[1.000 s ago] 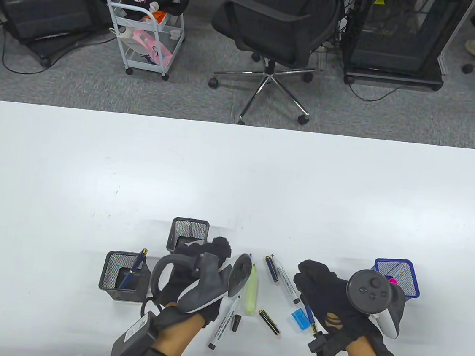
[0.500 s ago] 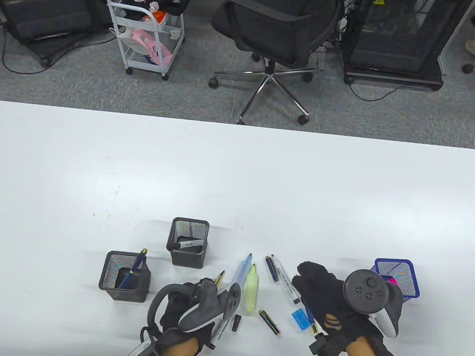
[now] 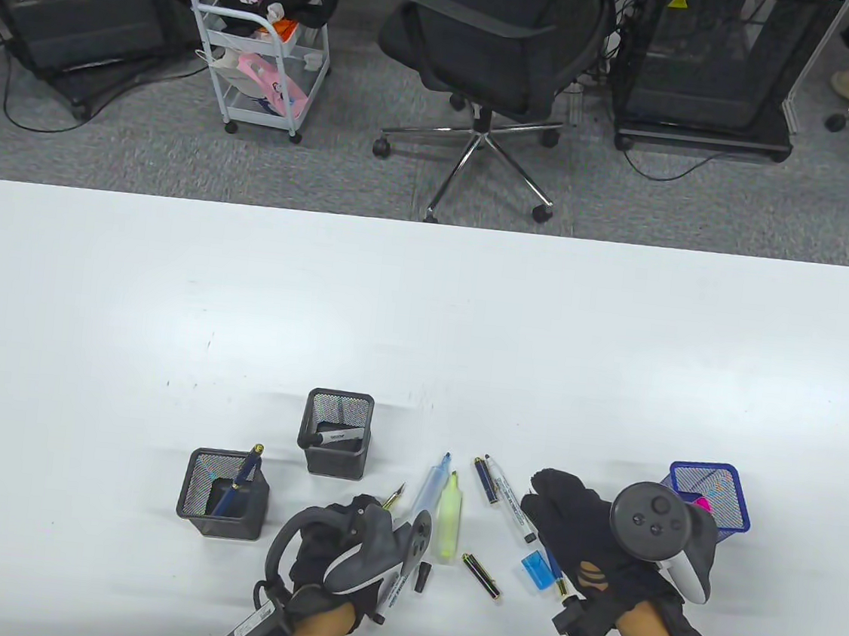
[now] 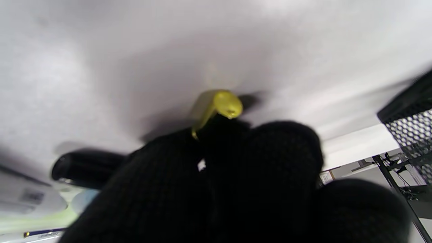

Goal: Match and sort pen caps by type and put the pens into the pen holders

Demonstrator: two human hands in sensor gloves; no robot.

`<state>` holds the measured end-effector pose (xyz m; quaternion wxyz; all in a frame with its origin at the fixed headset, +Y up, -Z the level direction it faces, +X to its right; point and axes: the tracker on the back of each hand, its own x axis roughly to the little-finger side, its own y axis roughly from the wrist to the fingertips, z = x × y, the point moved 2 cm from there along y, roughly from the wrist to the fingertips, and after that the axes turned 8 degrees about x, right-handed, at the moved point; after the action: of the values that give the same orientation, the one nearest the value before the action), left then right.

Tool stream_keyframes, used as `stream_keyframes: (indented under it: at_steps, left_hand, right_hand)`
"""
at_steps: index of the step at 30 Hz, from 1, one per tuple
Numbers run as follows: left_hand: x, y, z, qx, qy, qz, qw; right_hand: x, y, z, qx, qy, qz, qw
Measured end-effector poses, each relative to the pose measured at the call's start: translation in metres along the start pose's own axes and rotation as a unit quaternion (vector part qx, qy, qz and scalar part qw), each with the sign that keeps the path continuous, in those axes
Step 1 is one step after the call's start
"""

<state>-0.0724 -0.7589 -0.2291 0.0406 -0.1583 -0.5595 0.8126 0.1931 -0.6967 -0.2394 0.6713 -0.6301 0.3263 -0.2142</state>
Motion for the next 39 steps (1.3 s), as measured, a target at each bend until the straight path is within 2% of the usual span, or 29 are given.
stream_keyframes:
  at_steps: [3, 5, 9, 15, 22, 27, 30, 33, 36, 39]
  left_hand:
    - [0.004, 0.000, -0.002, 0.000, -0.016, 0.001, 1.000]
    - [0.010, -0.002, -0.005, 0.009, -0.057, 0.007, 0.998]
    - [0.021, -0.011, -0.017, -0.010, -0.118, 0.028, 0.993]
    - [0.034, -0.027, -0.036, -0.056, -0.227, 0.081, 0.969]
    - [0.036, -0.042, -0.047, -0.112, -0.259, 0.134, 0.950]
    - [0.042, -0.050, -0.051, -0.144, -0.286, 0.139, 0.937]
    - [0.045, -0.050, -0.046, -0.134, -0.291, 0.141, 0.937]
    - [0.048, -0.049, -0.041, -0.127, -0.296, 0.136, 0.937]
    - [0.050, -0.048, -0.039, -0.123, -0.304, 0.135, 0.935]
    - [0.052, -0.048, -0.038, -0.121, -0.305, 0.132, 0.935]
  right_hand:
    - [-0.001, 0.000, 0.001, 0.002, 0.000, 0.002, 1.000]
    - [-0.001, 0.000, 0.001, 0.005, 0.000, 0.004, 1.000]
    - [-0.001, 0.000, 0.002, 0.009, 0.000, 0.004, 1.000]
    - [-0.001, -0.001, 0.002, 0.009, -0.006, 0.003, 1.000]
    - [-0.006, -0.003, -0.004, 0.003, -0.025, 0.012, 1.000]
    - [-0.020, -0.007, -0.023, -0.026, -0.101, 0.039, 0.994]
    - [-0.032, -0.012, -0.041, -0.037, -0.164, 0.059, 0.984]
    - [-0.047, -0.018, -0.068, -0.052, -0.248, 0.080, 0.964]
    - [-0.057, -0.021, -0.094, -0.071, -0.335, 0.090, 0.935]
    - [-0.058, -0.021, -0.110, -0.081, -0.374, 0.088, 0.920]
